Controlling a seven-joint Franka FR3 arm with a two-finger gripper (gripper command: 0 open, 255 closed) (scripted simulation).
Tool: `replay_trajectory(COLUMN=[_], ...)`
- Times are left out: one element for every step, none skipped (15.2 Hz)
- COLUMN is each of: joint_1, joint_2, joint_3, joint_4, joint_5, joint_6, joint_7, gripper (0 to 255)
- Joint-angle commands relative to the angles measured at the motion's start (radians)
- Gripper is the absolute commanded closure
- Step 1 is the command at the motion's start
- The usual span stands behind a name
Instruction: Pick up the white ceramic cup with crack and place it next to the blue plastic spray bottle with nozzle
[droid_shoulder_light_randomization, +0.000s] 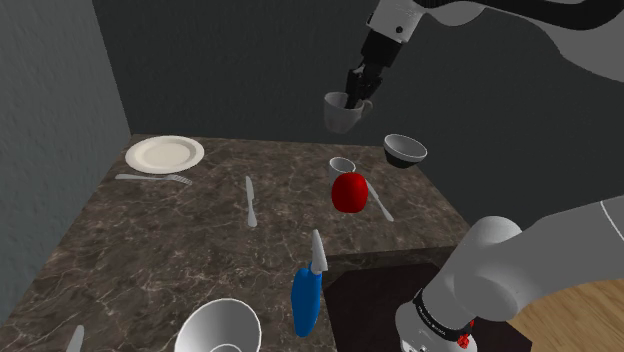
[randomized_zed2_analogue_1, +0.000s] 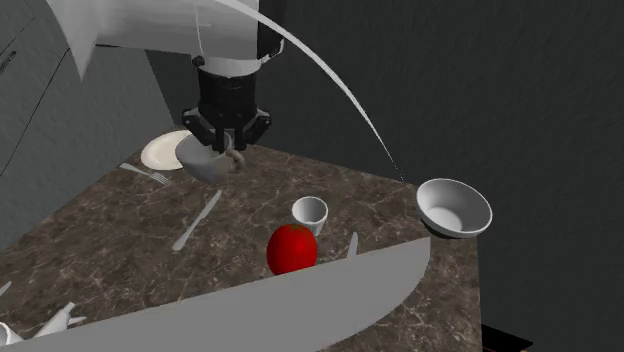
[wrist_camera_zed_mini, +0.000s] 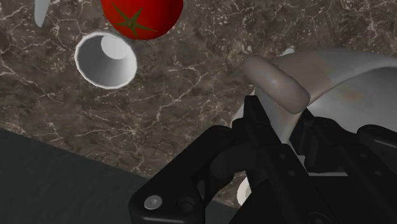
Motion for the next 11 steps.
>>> replay_trajectory(joint_1=[0.011, 0.018, 0.024, 0.031, 0.037, 0.044, 0.051, 0.058, 0.065, 0.072, 0.079], joint_2=[-0.026, -0.036, -0.046, -0.055, -0.062, -0.069, -0.074, -0.078, -0.082, -0.084, -0.085], joint_3=[0.036, 0.056, 0.075, 0.095, 0.115, 0.135, 0.154, 0.174, 0.194, 0.214, 0.234], joint_4=[-0.020, -0.030, -0.039, -0.047, -0.054, -0.060, -0.065, -0.068, -0.071, -0.072, -0.072], joint_5=[0.010, 0.016, 0.023, 0.030, 0.038, 0.045, 0.053, 0.061, 0.068, 0.076, 0.084], joint_6=[0.001, 0.004, 0.007, 0.010, 0.013, 0.016, 0.020, 0.023, 0.027, 0.030, 0.034], joint_7=[0.047, 0.071, 0.095, 0.119, 0.143, 0.167, 0.191, 0.215, 0.239, 0.263, 0.287], gripper=[255, 255, 255, 255, 255, 255, 255, 255, 255, 255, 255])
